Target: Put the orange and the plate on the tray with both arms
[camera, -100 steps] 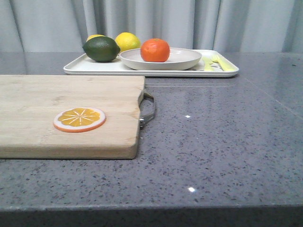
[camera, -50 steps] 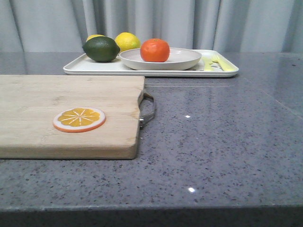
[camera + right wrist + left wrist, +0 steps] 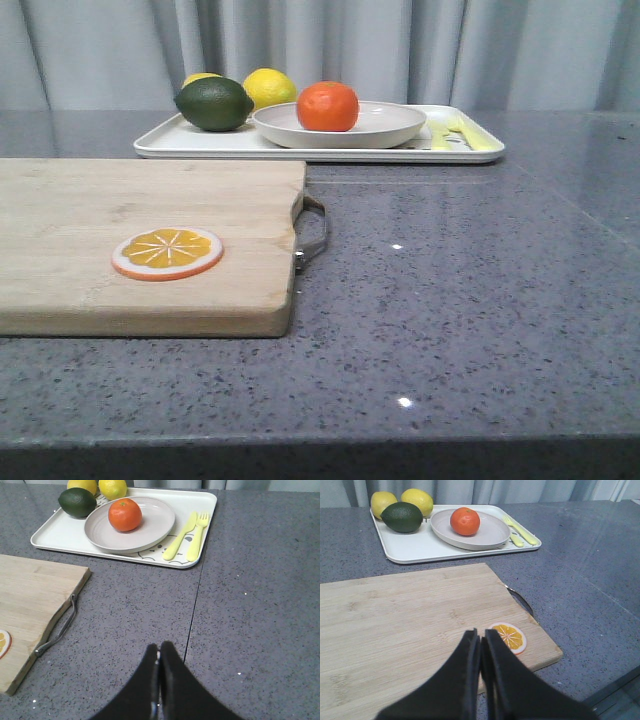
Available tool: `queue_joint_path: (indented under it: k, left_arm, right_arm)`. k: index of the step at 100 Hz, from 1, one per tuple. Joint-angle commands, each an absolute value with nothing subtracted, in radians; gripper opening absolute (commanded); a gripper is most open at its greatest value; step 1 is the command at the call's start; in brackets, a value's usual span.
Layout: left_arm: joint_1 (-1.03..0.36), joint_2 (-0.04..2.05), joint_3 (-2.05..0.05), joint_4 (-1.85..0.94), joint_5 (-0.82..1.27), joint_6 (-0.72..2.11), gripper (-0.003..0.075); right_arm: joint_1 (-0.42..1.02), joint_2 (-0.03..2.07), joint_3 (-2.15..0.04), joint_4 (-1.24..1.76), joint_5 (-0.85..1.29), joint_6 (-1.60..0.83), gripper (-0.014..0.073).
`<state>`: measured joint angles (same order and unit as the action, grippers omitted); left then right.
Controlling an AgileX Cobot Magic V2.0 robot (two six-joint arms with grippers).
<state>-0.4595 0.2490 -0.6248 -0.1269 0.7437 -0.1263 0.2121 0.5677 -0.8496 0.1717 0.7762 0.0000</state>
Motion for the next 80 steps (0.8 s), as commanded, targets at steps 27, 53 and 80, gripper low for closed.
queue_joint_path:
  k: [27, 53, 80]
  left_arm:
    - [-0.407, 0.228, -0.599, -0.09, 0.631, -0.134, -0.002]
    - [-0.137, 0.114, -0.442, -0.082, 0.445, -0.113, -0.002]
    - [0.039, -0.018, -0.248, -0.082, 0.282, -0.015, -0.002]
  right_arm:
    - [0.211, 0.568, -0.873, 0.176, 0.708, -0.006, -0.0058]
    - [0.211, 0.568, -0.873, 0.176, 0.708, -0.006, -0.0058]
    - [0.211, 0.568, -0.873, 0.176, 0.708, -0.006, -0.0058]
